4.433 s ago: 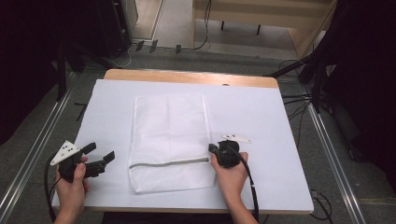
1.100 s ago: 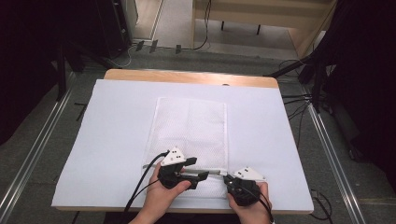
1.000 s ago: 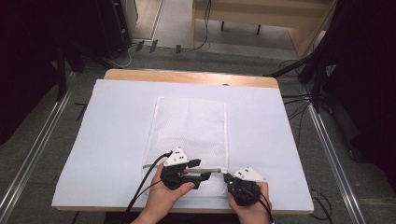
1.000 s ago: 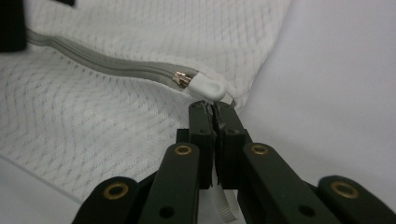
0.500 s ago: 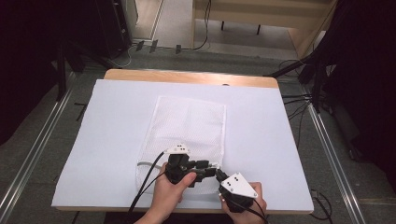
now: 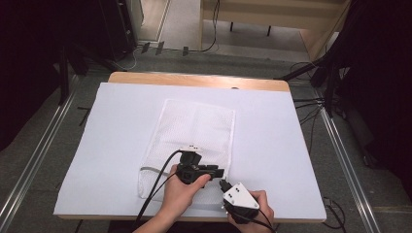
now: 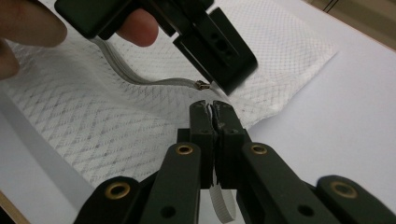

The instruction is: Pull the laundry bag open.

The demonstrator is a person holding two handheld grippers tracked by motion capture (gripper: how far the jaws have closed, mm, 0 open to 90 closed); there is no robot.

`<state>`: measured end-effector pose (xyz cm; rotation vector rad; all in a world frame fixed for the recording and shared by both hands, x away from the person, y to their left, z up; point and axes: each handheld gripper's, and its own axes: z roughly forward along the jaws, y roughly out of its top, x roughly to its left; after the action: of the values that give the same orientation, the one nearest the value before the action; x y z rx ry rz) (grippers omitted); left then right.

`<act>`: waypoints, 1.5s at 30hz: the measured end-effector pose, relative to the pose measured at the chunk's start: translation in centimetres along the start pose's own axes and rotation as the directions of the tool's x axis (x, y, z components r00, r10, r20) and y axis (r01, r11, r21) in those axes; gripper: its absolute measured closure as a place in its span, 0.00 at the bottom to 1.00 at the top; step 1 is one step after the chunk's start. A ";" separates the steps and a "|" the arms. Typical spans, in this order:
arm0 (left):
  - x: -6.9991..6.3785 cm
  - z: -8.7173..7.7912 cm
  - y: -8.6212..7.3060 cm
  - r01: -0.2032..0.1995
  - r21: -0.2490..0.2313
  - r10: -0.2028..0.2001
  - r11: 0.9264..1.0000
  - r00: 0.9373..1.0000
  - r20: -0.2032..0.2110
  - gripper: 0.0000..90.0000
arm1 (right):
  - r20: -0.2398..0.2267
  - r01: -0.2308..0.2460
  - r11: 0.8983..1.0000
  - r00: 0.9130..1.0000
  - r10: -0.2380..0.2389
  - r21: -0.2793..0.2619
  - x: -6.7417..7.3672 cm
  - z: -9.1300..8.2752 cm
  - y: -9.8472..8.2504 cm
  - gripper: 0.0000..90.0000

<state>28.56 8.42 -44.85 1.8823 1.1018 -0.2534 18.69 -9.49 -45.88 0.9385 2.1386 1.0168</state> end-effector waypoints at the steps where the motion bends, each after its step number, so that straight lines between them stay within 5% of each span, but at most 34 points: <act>1: 0.2 -0.2 0.0 0.000 0.000 0.000 1.000 1.000 0.008 0.82 | 0.002 -0.006 1.000 1.000 0.006 0.005 0.0 0.0 0.0 0.99; 6: 0.4 -0.8 -0.2 -0.025 -0.004 0.025 1.000 1.000 0.001 1.00 | 0.008 -0.017 1.000 1.000 0.017 0.023 -0.2 0.1 -0.2 0.99; 11: 0.8 -0.9 -0.6 -0.027 0.003 0.027 1.000 1.000 0.014 1.00 | 0.012 -0.027 0.999 1.000 0.026 0.029 -0.4 0.1 -0.3 0.99; 24: 0.1 -0.8 -0.6 -0.020 -0.048 0.022 0.999 0.999 0.034 0.59 | 0.009 -0.019 0.999 1.000 0.019 0.038 -0.4 0.1 -0.3 0.99; 32: -0.2 1.1 0.2 -0.011 0.034 0.011 0.999 1.000 -0.011 0.53 | 0.005 -0.014 0.999 1.000 0.014 0.037 -0.2 0.1 -0.3 0.99; 34: -0.6 1.6 0.4 -0.014 0.047 0.017 0.999 0.998 -0.066 0.54 | 0.006 -0.004 0.999 1.000 0.003 0.035 -0.1 0.1 -0.3 0.99; 37: -0.7 1.5 0.6 -0.027 0.061 0.033 0.998 0.995 -0.095 0.62 | 0.012 0.002 0.999 1.000 -0.003 0.041 0.0 0.1 -0.3 0.99; 45: 0.0 0.0 0.7 -0.024 0.054 0.028 0.998 0.997 -0.074 0.78 | 0.018 0.002 0.999 1.000 -0.003 0.049 -0.1 0.2 -0.4 0.99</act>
<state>29.13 8.31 -44.40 1.9652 1.1298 -0.2008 18.74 -9.69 -46.25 0.9648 2.1579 0.9548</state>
